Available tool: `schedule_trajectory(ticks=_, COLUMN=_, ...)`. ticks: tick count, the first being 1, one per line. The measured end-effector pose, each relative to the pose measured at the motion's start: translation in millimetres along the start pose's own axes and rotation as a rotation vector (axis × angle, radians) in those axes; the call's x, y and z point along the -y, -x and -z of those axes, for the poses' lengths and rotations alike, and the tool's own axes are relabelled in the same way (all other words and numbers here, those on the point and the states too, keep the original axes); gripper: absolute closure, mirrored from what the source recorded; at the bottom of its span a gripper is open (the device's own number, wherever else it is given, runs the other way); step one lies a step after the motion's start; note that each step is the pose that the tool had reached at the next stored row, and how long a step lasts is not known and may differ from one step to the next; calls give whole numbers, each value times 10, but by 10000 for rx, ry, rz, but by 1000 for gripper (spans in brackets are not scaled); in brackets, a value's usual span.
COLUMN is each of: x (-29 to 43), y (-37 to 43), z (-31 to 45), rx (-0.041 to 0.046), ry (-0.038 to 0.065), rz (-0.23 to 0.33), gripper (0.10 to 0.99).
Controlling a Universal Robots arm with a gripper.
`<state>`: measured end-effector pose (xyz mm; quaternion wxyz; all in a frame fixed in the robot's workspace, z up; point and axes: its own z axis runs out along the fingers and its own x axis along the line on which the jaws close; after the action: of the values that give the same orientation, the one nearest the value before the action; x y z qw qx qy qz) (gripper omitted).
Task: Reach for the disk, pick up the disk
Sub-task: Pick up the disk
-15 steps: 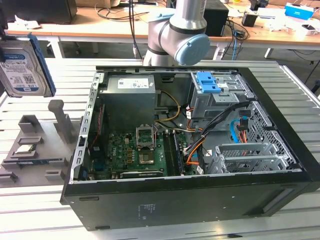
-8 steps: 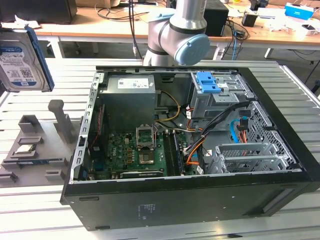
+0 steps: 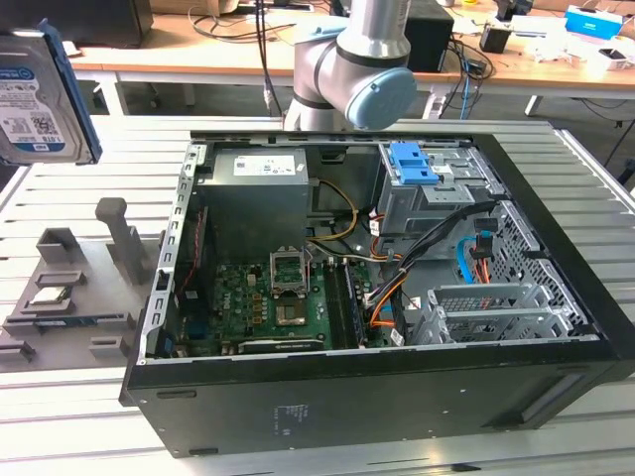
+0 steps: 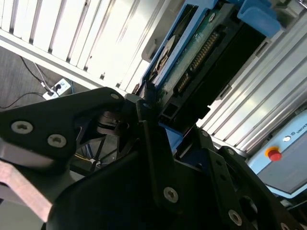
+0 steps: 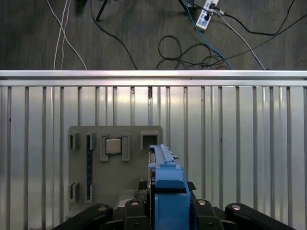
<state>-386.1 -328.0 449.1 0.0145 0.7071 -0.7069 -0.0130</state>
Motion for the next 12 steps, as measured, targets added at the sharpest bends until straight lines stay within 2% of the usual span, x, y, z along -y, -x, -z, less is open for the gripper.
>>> schedule_trajectory(ticks=8, x=-10, y=21, z=266, rx=0, ry=0, rz=1, gripper=722)
schedule_trajectory(ticks=9, x=-12, y=27, z=328, rx=-1, ry=1, rz=0, gripper=722)
schedule_trajectory(ticks=12, x=-16, y=36, z=434, rx=0, ry=0, rz=0, gripper=722)
